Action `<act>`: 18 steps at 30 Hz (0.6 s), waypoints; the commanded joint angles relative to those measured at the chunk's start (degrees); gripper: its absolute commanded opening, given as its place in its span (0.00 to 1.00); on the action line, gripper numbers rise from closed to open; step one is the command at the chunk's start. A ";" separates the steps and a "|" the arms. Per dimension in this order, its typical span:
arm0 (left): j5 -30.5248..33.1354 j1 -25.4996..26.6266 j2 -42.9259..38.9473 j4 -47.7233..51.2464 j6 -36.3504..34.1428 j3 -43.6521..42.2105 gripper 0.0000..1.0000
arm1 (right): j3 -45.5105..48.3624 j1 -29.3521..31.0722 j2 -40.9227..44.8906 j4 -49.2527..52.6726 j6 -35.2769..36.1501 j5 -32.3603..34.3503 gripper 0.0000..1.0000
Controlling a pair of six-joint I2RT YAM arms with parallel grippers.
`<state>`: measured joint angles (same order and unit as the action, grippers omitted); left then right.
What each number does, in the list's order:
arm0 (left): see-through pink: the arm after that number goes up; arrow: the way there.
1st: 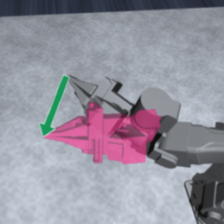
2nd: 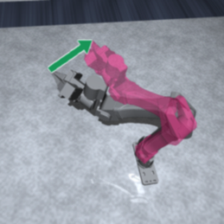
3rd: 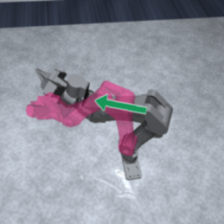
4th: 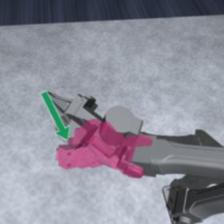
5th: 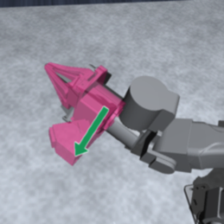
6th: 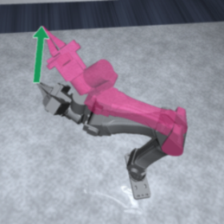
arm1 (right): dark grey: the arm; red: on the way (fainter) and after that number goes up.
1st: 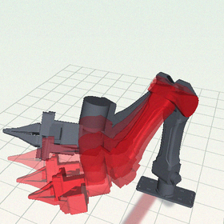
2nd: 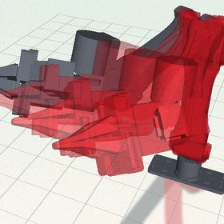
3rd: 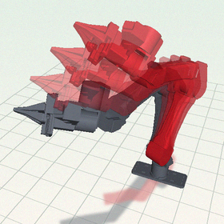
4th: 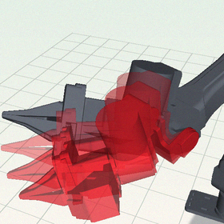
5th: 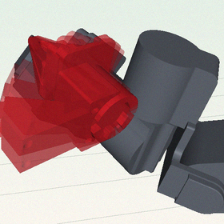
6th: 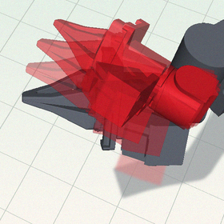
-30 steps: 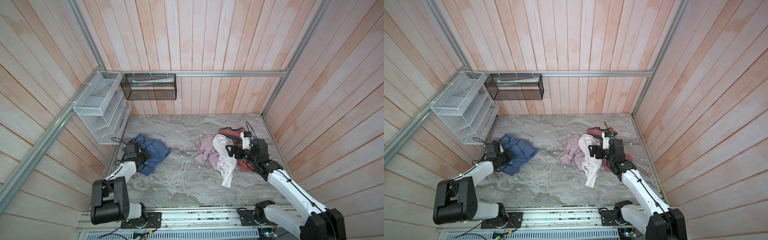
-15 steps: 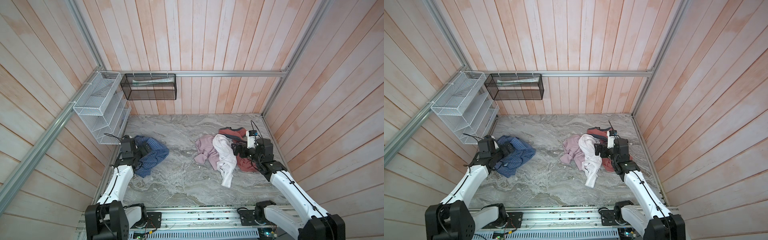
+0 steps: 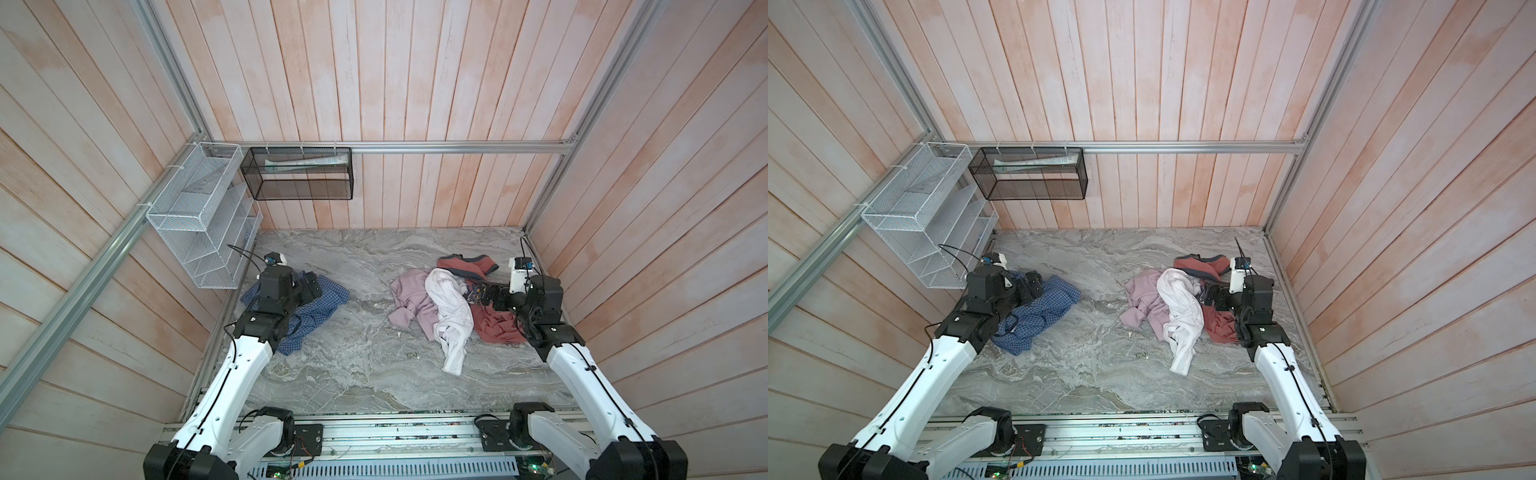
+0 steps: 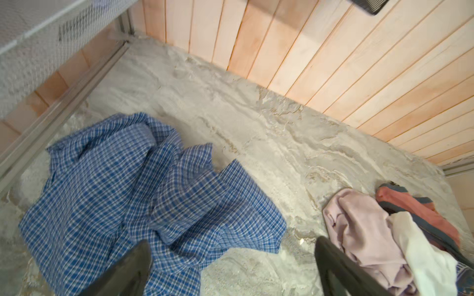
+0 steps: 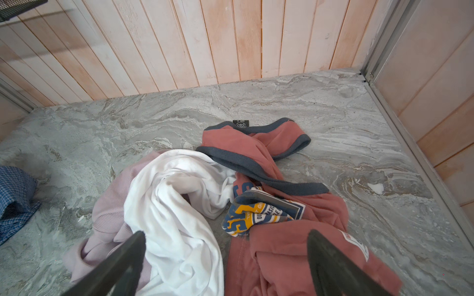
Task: Pick out a specific cloth from the pile
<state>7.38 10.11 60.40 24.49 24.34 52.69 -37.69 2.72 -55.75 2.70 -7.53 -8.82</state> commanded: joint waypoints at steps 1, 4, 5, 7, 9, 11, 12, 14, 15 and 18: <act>2.04 2.28 2.76 -3.58 -6.73 3.50 1.00 | 3.53 -0.26 2.78 -5.83 2.20 1.70 0.98; -0.58 3.51 4.60 -13.09 -13.23 1.42 1.00 | 9.02 -0.33 4.87 -13.72 2.84 1.80 0.98; -0.98 3.47 5.16 -16.73 -15.14 -0.27 1.00 | 10.70 -0.35 5.23 -16.57 2.86 2.29 0.98; -1.48 3.30 6.69 -26.43 -19.53 -5.57 1.00 | 15.03 -0.35 5.08 -23.83 2.52 4.67 0.98; -2.06 2.32 8.65 -34.66 -23.82 -10.67 1.00 | 18.96 -0.34 4.22 -30.70 3.23 5.81 0.98; -4.51 -0.49 10.00 -40.12 -23.88 -14.25 1.00 | 21.88 -0.35 3.02 -36.51 4.13 8.20 0.98; -7.27 -2.81 10.36 -42.10 -22.89 -15.58 1.00 | 23.20 -0.35 2.37 -39.15 4.55 9.53 0.98; -11.68 -6.60 10.68 -47.40 -21.39 -18.18 1.00 | 25.22 -0.58 0.97 -43.86 5.30 11.00 0.98; -12.81 -8.08 10.91 -50.64 -21.09 -19.38 1.00 | 26.08 -0.82 0.02 -46.25 5.63 11.19 0.98; -12.01 -10.75 12.11 -55.85 -22.90 -21.20 1.00 | 27.39 -1.51 -4.78 -52.13 6.05 12.11 0.98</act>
<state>-1.48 0.67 72.20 -19.07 3.70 31.73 -11.00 1.85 -57.82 -38.22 -2.92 0.38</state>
